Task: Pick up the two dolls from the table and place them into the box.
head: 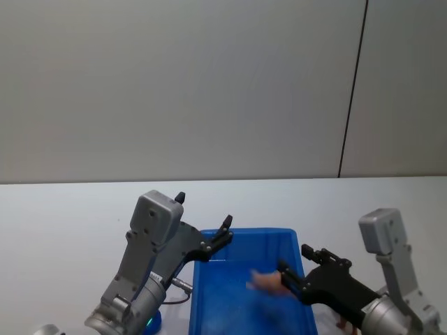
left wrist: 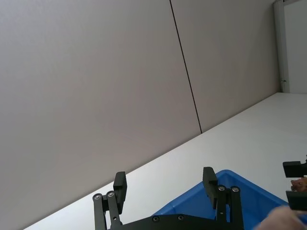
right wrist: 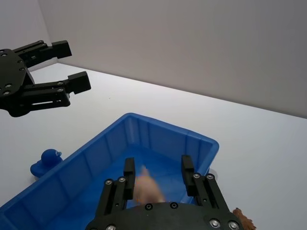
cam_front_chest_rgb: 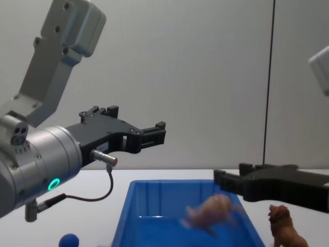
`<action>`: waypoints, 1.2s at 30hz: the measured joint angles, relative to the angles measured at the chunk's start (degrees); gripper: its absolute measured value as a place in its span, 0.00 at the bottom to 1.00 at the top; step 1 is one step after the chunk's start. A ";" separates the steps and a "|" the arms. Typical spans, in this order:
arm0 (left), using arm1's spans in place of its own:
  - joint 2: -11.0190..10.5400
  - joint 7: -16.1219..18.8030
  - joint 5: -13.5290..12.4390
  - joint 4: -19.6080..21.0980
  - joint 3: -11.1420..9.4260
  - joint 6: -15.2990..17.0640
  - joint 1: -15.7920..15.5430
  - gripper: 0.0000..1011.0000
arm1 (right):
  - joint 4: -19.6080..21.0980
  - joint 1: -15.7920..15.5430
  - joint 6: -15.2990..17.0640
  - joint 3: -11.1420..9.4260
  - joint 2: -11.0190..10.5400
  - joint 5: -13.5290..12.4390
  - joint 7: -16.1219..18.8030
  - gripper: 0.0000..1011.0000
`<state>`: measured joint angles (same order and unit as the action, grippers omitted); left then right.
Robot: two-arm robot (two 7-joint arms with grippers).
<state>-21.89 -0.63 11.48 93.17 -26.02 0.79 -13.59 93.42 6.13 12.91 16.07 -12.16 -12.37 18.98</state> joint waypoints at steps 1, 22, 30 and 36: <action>0.00 0.00 0.00 0.00 0.00 0.00 0.00 0.99 | -0.27 0.18 0.04 0.07 0.12 0.05 0.14 0.55; 0.00 0.00 0.00 0.00 0.00 0.00 0.00 0.99 | -2.31 1.19 -0.49 -0.08 0.50 0.08 -1.76 0.99; 0.00 0.00 0.00 0.00 0.00 0.00 0.00 0.99 | 0.51 -1.16 -0.85 -0.94 -1.02 -0.33 -5.54 0.99; 0.00 0.00 0.00 0.00 0.00 0.00 0.00 0.99 | 2.73 -3.51 -0.56 -1.70 -2.45 -0.77 -8.61 0.99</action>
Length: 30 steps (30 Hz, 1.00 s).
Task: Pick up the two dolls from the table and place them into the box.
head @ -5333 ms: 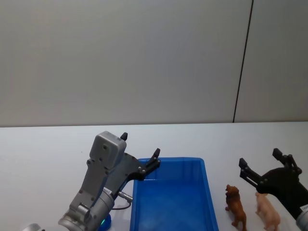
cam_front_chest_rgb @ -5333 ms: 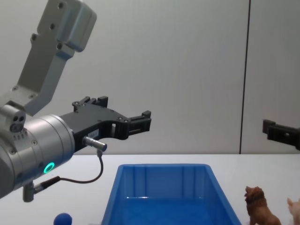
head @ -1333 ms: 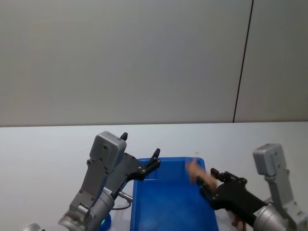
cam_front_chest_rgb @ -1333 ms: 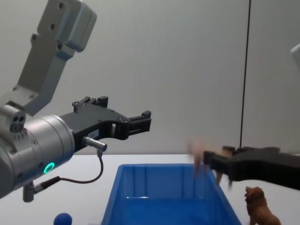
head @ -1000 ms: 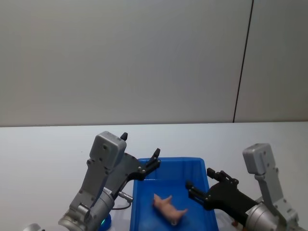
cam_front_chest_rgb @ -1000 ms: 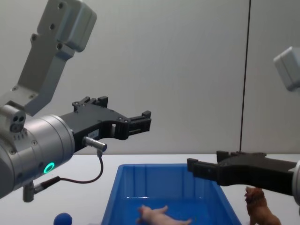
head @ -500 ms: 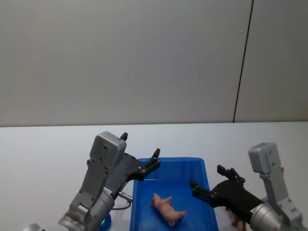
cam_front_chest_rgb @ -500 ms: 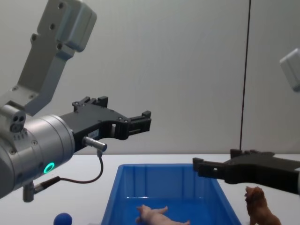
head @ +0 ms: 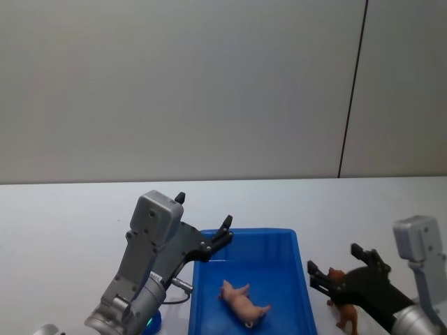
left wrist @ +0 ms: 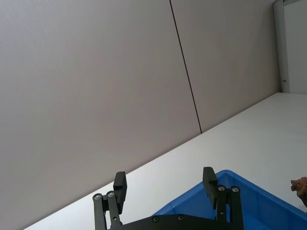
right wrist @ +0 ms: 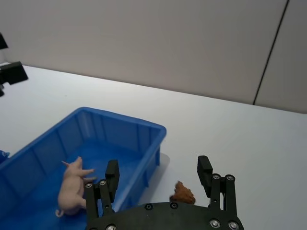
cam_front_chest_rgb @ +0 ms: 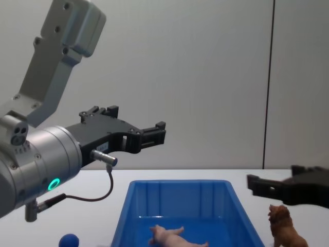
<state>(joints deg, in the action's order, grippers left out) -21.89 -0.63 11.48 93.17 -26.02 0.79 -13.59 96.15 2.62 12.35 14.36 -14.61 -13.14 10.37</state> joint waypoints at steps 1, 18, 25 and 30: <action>0.00 0.00 0.00 0.00 0.00 0.00 0.00 0.99 | 0.22 -0.28 0.11 -0.08 -0.16 -0.11 -0.46 0.99; 0.00 0.00 0.00 0.00 0.00 0.00 0.00 0.99 | 0.94 -4.86 1.94 -1.15 -2.21 -2.20 -4.92 0.99; 0.00 0.00 0.00 0.00 0.00 0.00 0.00 0.99 | -0.70 -5.01 1.99 -0.97 -1.90 -2.32 -4.96 0.99; 0.00 0.00 0.00 0.00 0.00 0.00 0.00 0.99 | -2.55 -4.68 1.69 -0.59 -1.33 -1.79 -4.72 0.97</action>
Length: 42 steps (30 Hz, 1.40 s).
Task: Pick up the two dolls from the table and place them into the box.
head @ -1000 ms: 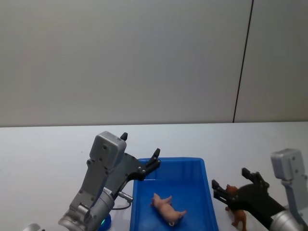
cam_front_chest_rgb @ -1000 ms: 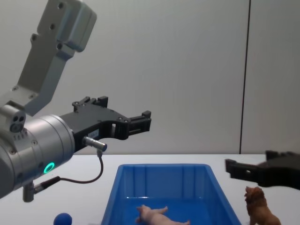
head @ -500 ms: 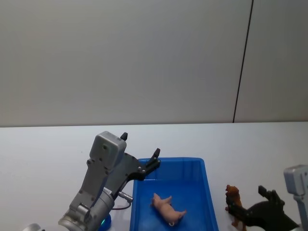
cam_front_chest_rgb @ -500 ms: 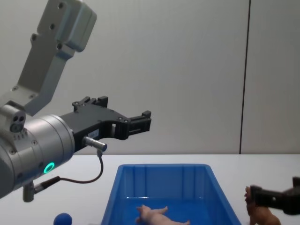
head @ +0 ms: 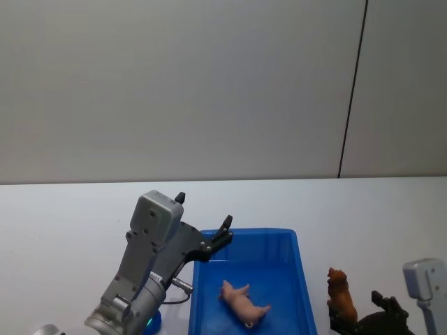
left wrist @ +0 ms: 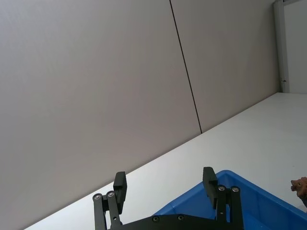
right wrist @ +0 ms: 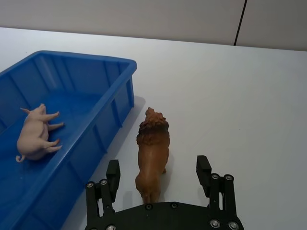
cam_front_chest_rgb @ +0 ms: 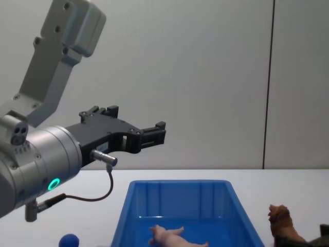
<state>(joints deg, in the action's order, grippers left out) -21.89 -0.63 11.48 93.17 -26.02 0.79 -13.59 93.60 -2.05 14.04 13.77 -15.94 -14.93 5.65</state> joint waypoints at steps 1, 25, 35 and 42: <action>0.00 0.00 0.00 0.00 0.00 0.00 0.00 0.99 | -0.58 0.16 -0.16 0.12 0.20 0.24 0.12 0.97; 0.00 0.00 0.00 0.00 0.00 0.00 0.00 0.99 | -4.68 1.76 -1.25 0.92 1.87 3.03 -0.15 0.30; 0.00 0.00 0.00 0.00 0.00 0.00 0.00 0.99 | -2.32 1.72 -2.61 0.83 1.83 3.99 -0.30 0.29; 0.00 0.00 0.00 0.00 0.00 0.00 0.00 0.99 | 0.11 2.45 -4.05 0.80 1.91 4.81 1.30 0.29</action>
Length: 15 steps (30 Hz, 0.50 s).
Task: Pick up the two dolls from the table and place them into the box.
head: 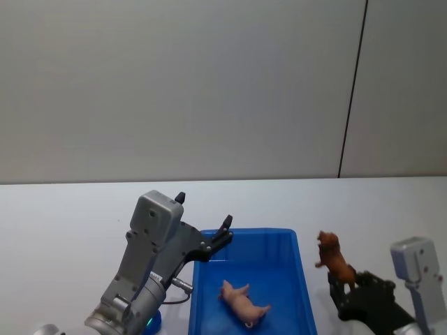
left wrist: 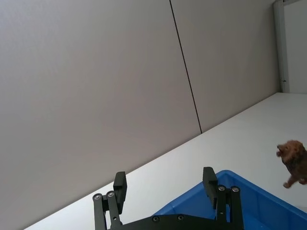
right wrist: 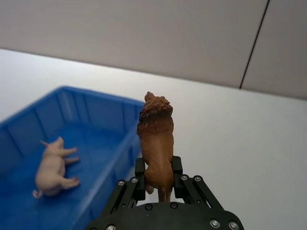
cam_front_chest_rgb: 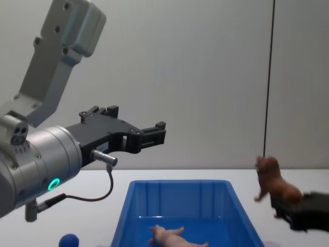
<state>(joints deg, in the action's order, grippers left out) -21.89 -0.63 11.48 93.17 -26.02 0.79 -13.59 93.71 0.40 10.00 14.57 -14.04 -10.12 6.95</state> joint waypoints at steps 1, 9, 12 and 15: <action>0.00 0.00 0.00 0.00 0.00 0.00 0.00 0.99 | 0.20 0.14 -0.15 0.00 0.04 0.07 0.30 0.29; 0.00 0.00 0.00 0.00 0.00 0.00 0.00 0.99 | 1.03 3.18 -1.30 0.56 1.45 1.04 4.61 0.29; 0.00 0.00 0.00 0.00 0.00 0.00 0.00 0.99 | 0.30 4.61 -1.48 0.87 2.26 1.41 6.11 0.29; 0.00 0.00 0.00 0.00 0.00 0.00 0.00 0.99 | -1.00 6.23 -1.57 1.19 3.17 1.82 7.33 0.29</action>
<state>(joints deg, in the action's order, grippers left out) -21.89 -0.62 11.48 93.17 -26.02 0.79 -13.59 92.71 6.63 8.43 15.76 -10.87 -8.30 14.28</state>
